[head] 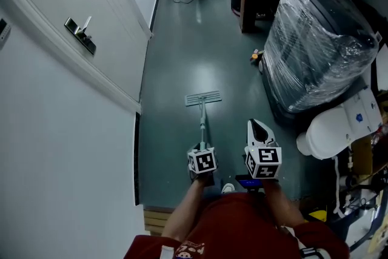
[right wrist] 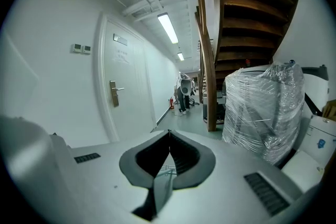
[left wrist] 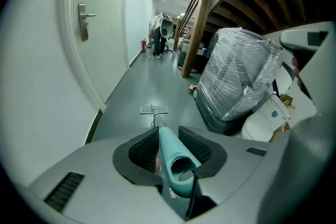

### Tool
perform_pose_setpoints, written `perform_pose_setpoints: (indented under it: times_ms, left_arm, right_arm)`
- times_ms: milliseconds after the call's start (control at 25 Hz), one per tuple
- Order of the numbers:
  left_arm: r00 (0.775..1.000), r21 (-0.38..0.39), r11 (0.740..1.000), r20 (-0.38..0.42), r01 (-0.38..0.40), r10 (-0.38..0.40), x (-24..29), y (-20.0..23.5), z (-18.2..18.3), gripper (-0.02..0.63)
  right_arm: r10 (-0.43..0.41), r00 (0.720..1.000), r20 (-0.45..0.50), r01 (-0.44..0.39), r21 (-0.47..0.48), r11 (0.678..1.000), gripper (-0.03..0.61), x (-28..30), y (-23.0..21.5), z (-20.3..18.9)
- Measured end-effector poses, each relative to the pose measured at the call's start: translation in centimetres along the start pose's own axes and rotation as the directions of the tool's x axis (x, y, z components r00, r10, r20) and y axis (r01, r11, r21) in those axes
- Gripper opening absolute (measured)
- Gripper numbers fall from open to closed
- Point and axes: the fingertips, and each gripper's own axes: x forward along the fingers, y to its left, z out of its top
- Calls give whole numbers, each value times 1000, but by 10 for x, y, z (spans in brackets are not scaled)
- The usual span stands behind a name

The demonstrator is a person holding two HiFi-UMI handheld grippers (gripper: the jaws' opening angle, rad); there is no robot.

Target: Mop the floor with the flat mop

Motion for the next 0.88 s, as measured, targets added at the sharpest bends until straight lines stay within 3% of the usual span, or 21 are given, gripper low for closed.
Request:
perform_pose_setpoints:
  times_ms: [400, 880]
  left_arm:
    - [999, -16, 999, 6, 33, -33, 48, 34, 76, 130]
    - [998, 40, 998, 7, 56, -56, 99, 75, 164, 130]
  right_arm:
    - [14, 1000, -13, -14, -29, 999, 18, 94, 27, 35]
    - [-37, 999, -24, 36, -40, 999, 18, 183, 47, 70]
